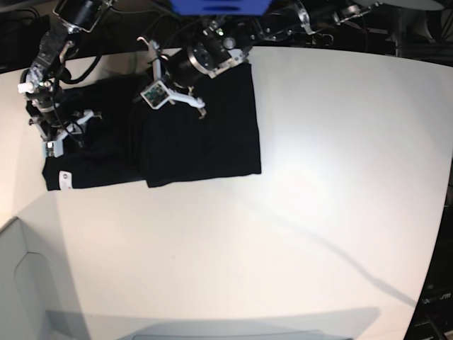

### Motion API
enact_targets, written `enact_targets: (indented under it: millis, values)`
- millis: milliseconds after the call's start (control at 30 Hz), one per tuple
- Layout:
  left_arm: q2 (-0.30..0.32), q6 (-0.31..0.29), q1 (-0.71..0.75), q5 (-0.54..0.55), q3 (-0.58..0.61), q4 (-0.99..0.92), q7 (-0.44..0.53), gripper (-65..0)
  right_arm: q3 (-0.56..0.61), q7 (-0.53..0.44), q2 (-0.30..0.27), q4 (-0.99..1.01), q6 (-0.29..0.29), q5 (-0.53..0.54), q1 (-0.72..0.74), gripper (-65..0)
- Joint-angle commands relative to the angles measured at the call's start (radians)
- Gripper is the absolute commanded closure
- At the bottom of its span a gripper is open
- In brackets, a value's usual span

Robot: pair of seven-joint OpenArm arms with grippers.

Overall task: Fold the T-shirt properly
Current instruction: 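Press and smooth the folded end with the left gripper, then move the left gripper to the folded edge and grasp it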

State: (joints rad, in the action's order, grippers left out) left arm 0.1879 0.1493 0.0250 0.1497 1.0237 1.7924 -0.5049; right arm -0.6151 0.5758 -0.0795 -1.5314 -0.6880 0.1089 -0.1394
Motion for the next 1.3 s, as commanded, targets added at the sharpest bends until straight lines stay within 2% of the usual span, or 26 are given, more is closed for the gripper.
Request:
enact_targets:
  millis: [0,367,467,533,633,700,767,900,967,1167,1267]
  values:
    - [-0.008,-0.006,-0.007,-0.005,0.000,0.017,0.030,0.0,-0.004,-0.020,-0.009,-0.022,-0.010,0.010,0.007,-28.5]
    - [-0.005,-0.006,-0.009,-0.005,0.005,-0.006,0.009,-1.5,-0.004,-0.020,-0.009,-0.022,-0.010,0.010,0.007,-28.6]
    - [-0.005,-0.006,-0.010,-0.005,0.005,0.002,-0.090,-11.6,-0.004,-0.020,-0.009,-0.022,-0.010,0.010,0.008,-28.7]
    - [-0.008,-0.006,-0.010,-0.005,0.002,0.024,-0.140,-22.6,-0.006,-0.020,-0.009,-0.027,-0.010,0.010,0.010,-28.8]
    - [-0.005,-0.006,-0.010,-0.006,-0.001,0.071,-0.159,-35.9,-0.036,-0.020,-0.001,-0.087,-0.010,0.012,0.011,-29.4]
    - [0.003,-0.006,-0.010,-0.006,-0.003,0.099,-0.159,-39.3,-0.061,-0.020,0.024,-0.126,-0.010,0.012,0.016,-31.9]
    - [0.032,-0.004,-0.010,-0.006,-0.009,0.137,-0.156,-39.4,-0.081,-0.020,0.033,-0.165,-0.010,0.012,0.017,-34.4]
    - [0.092,0.000,0.034,-0.006,-0.138,0.202,-0.154,-39.5,-0.087,-0.020,0.027,-0.174,-0.010,0.010,0.033,-37.7]
    - [0.118,-0.003,0.074,-0.005,-0.251,0.209,-0.153,-39.7,-0.101,-0.018,0.017,-0.163,-0.010,0.008,0.039,-38.3]
    - [0.118,-0.004,0.186,-0.005,-0.549,0.191,-0.153,-39.9,-0.108,-0.026,-0.015,-0.051,-0.010,0.012,0.071,-38.5]
    - [0.117,-0.004,0.198,-0.005,-0.612,0.140,-0.153,-39.9,-0.107,-0.029,-0.041,0.006,-0.010,0.012,0.073,-38.5]
